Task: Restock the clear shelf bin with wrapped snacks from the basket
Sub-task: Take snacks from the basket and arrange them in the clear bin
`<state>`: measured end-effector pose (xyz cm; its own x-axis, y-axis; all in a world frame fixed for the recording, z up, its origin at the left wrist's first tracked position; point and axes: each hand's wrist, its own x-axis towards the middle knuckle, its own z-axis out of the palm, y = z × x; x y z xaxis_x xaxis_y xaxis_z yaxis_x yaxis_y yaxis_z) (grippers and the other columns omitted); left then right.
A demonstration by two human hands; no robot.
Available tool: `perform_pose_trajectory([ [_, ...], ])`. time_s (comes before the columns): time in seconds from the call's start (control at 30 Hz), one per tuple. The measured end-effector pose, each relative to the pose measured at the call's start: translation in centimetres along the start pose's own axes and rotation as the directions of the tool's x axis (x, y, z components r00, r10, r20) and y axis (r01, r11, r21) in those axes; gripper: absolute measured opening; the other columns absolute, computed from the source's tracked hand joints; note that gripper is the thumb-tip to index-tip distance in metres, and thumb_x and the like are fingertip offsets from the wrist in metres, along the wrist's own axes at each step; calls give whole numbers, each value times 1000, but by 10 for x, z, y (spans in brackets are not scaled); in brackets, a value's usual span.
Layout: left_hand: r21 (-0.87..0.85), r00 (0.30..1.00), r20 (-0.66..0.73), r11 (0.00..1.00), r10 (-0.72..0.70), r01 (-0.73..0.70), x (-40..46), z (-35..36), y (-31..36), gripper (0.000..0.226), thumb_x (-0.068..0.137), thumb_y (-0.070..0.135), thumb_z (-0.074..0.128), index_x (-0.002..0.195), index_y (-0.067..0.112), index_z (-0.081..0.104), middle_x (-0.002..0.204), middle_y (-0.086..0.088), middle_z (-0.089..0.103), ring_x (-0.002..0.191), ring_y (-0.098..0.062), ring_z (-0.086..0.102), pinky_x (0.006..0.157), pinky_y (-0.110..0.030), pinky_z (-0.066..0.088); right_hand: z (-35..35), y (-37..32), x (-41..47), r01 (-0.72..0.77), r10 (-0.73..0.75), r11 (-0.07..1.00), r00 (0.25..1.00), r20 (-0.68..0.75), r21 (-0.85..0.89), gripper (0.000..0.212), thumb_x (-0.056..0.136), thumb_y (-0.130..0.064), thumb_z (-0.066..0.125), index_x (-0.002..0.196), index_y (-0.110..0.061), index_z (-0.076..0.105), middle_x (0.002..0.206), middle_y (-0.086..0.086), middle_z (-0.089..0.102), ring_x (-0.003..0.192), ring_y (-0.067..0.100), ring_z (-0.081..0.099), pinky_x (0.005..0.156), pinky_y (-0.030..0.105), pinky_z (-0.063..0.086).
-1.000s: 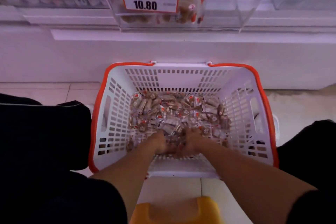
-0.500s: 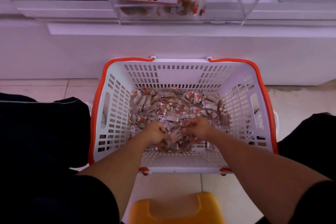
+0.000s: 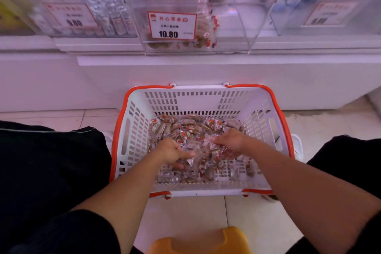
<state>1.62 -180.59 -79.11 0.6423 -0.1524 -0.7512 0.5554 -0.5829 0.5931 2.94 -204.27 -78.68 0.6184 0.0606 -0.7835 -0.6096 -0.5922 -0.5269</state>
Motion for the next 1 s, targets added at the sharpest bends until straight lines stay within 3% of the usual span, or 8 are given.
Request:
perform_pose_trajectory([
  [0.1, 105, 999, 53, 994, 4, -10, -15, -20, 26, 39, 64, 38, 88, 64, 9, 63, 67, -1, 72, 62, -13, 74, 55, -24, 55, -21, -30, -19, 30, -47, 991, 990, 134, 127, 31, 92, -29, 68, 100, 0, 65, 95, 19, 72, 76, 32, 75, 60, 36, 61],
  [0.17, 161, 991, 129, 986, 20, -41, -26, -38, 48, 27, 70, 26, 87, 72, 7, 67, 68, -2, 74, 64, -13, 74, 54, -19, 55, -39, -53, -34, 102, -111, 993, 978, 177, 59, 25, 92, -21, 68, 101, 1, 62, 103, 18, 68, 81, 33, 75, 66, 40, 63],
  [0.27, 220, 976, 184, 963, 113, -153, -45, -64, 84, 21, 80, 5, 80, 75, 8, 60, 74, -10, 73, 85, -25, 76, 74, -34, 62, -62, -87, -61, 240, -215, 959, 962, 167, -150, 18, 92, -16, 68, 98, -2, 59, 94, 17, 64, 86, 37, 74, 67, 39, 62],
  [0.47, 387, 909, 246, 826, 336, -410, -103, -91, 142, 29, 87, 12, 75, 81, 11, 48, 84, -10, 57, 88, -32, 73, 57, -34, 61, -89, -138, -123, 376, -335, 901, 920, 201, -218, 28, 92, -19, 69, 102, 6, 61, 80, 13, 59, 71, 30, 73, 56, 32, 59],
  [0.63, 328, 904, 204, 844, 376, -425, -131, -95, 167, 37, 90, 10, 72, 122, 16, 53, 98, -8, 57, 78, -34, 70, 61, -36, 61, -96, -160, -152, 451, -417, 852, 892, 175, -266, 26, 92, -21, 69, 102, 3, 63, 84, 17, 68, 74, 30, 71, 64, 37, 61],
  [0.73, 320, 896, 143, 837, 419, -443, -131, -100, 173, 26, 88, 12, 75, 111, 8, 63, 100, -13, 61, 80, -34, 71, 69, -45, 63, -107, -162, -158, 455, -439, 837, 890, 123, -306, 19, 93, -17, 67, 98, 1, 62, 79, 15, 71, 66, 26, 70, 58, 33, 59],
  [0.9, 266, 863, -21, 835, 505, -482, -134, -111, 186, 31, 71, 22, 88, 77, 6, 62, 67, -3, 64, 54, -20, 67, 54, -35, 61, -133, -169, -179, 422, -386, 834, 906, 171, -355, 30, 88, -24, 71, 98, 4, 64, 71, 8, 71, 60, 21, 69, 54, 29, 57],
  [1.0, 164, 834, -61, 829, 549, -534, -138, -121, 194, 25, 76, 16, 84, 85, 8, 62, 80, -7, 65, 51, -16, 66, 51, -29, 58, -144, -170, -187, 446, -403, 844, 894, 195, -299, 26, 89, -21, 70, 96, 4, 65, 76, 13, 69, 62, 21, 67, 56, 29, 58],
])
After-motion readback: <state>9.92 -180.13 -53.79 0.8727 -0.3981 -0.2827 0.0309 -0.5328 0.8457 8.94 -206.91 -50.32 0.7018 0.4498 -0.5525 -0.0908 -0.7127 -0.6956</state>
